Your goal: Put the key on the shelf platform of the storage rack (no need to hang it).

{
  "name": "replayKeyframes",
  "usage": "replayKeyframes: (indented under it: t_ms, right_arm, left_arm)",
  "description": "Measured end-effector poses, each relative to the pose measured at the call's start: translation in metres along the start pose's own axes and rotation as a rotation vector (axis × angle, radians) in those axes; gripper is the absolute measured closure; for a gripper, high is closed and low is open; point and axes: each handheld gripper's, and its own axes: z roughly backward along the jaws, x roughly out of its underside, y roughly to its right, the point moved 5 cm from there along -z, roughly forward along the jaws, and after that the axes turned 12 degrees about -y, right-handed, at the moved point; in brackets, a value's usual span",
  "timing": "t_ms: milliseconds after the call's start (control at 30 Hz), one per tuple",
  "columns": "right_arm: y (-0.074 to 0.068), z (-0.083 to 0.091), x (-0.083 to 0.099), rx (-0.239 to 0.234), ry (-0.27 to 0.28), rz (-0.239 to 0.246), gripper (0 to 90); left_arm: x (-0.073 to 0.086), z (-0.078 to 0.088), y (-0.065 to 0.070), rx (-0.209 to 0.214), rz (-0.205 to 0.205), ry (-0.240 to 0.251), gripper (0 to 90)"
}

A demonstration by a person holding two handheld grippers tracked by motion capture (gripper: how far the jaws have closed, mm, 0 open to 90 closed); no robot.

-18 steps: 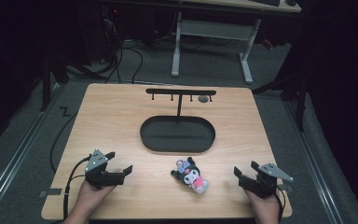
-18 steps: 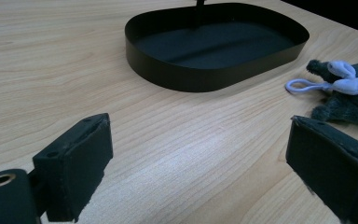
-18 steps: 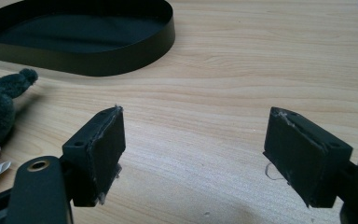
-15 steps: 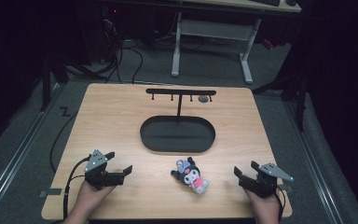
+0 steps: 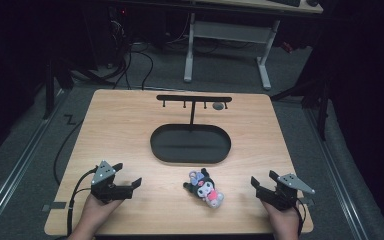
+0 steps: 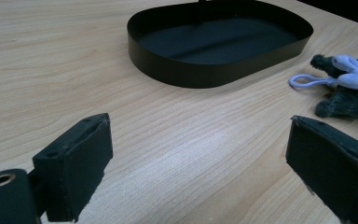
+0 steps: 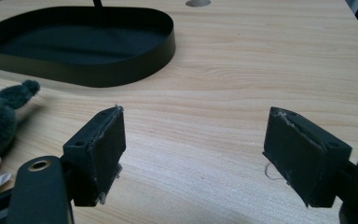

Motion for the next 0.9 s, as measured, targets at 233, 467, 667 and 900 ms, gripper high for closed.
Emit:
replayKeyframes:
  t_ms: [233,467,667,900]
  right_arm:
    - [-0.006,0.005,-0.002,-0.015,0.017,0.015,20.9]
    - [-0.02,0.007,-0.006,-0.048,0.029,0.048,20.7]
    - [-0.041,0.009,-0.012,-0.085,0.044,0.093,20.6]
    - [-0.069,0.006,-0.013,-0.146,0.029,0.145,20.9]
  left_arm:
    - [-0.001,0.0,0.001,0.003,-0.004,0.002,7.8]
    - [-0.001,0.0,0.001,0.003,-0.003,0.006,7.9]
    - [0.0,0.001,0.001,0.001,-0.007,0.002,7.9]
    - [0.001,0.003,0.001,-0.001,0.002,0.007,7.9]
